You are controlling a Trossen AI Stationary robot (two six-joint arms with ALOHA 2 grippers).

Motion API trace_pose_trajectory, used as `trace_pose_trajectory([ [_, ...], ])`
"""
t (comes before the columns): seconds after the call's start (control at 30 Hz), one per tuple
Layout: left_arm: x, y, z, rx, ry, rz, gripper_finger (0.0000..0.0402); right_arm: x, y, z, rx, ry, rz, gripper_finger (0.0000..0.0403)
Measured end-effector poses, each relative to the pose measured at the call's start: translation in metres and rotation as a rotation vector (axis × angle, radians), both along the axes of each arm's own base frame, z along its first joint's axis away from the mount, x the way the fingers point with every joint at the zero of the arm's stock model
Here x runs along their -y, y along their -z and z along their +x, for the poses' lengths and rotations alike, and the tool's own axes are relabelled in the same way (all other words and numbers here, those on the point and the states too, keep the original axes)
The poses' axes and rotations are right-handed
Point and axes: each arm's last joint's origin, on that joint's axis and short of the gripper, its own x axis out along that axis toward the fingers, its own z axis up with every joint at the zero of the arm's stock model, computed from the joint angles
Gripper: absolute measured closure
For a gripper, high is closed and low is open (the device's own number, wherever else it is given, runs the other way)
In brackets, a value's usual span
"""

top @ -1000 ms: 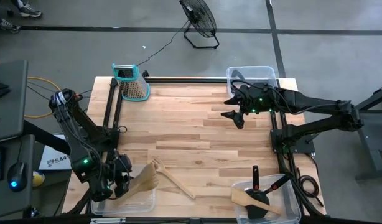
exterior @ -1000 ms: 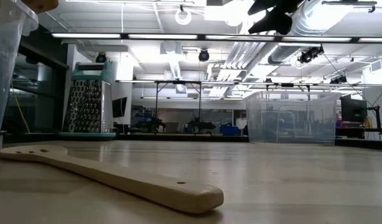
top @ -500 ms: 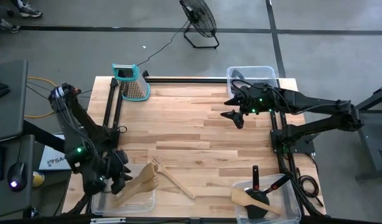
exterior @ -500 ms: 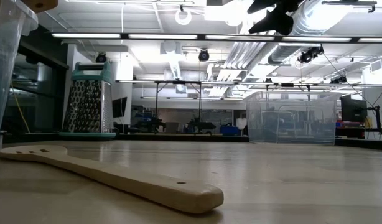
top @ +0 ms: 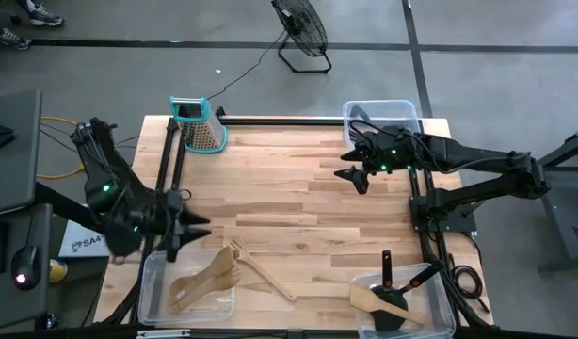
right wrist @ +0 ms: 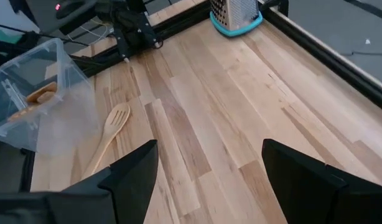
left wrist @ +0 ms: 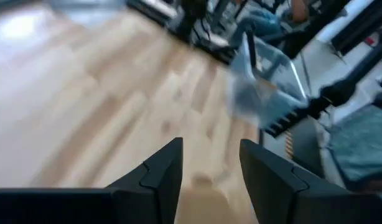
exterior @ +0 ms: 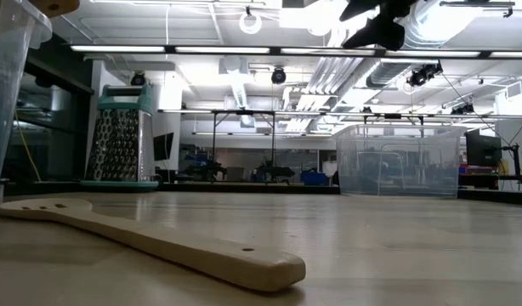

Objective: Pick & Place Kitchen Items
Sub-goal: Put the light brown slotted serving spoon into the bottom left transparent bin

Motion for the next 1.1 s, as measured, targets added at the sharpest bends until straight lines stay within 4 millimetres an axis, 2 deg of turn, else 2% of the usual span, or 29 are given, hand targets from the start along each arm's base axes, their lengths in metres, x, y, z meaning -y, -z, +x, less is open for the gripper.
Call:
trace_pose_trajectory([
  [0.2, -0.020, -0.012, 0.030, 0.062, -0.072, 0.155, 0.0245, -0.001, 0.005, -0.003, -0.062, 0.012, 0.028, 0.0125],
  [0.37, -0.037, -0.018, 0.053, 0.067, -0.007, 0.212, 0.0245, -0.001, 0.008, -0.005, -0.096, 0.015, 0.039, 0.0125],
  [0.53, -0.046, -0.015, 0.079, 0.059, 0.100, 0.290, 0.0245, -0.001, 0.008, -0.006, -0.097, 0.015, 0.039, 0.0125],
  [0.77, -0.051, 0.001, 0.125, 0.046, 0.246, 0.410, 0.0238, -0.001, 0.008, -0.005, -0.093, 0.031, 0.059, 0.0125],
  [1.0, -0.047, 0.026, 0.162, 0.015, 0.434, 0.391, 0.0172, -0.001, 0.008, -0.006, -0.096, 0.034, 0.063, 0.0125],
  [1.1, -0.041, 0.037, 0.178, -0.031, 0.505, 0.433, 0.0160, -0.001, 0.009, -0.006, -0.101, 0.034, 0.063, 0.0125],
])
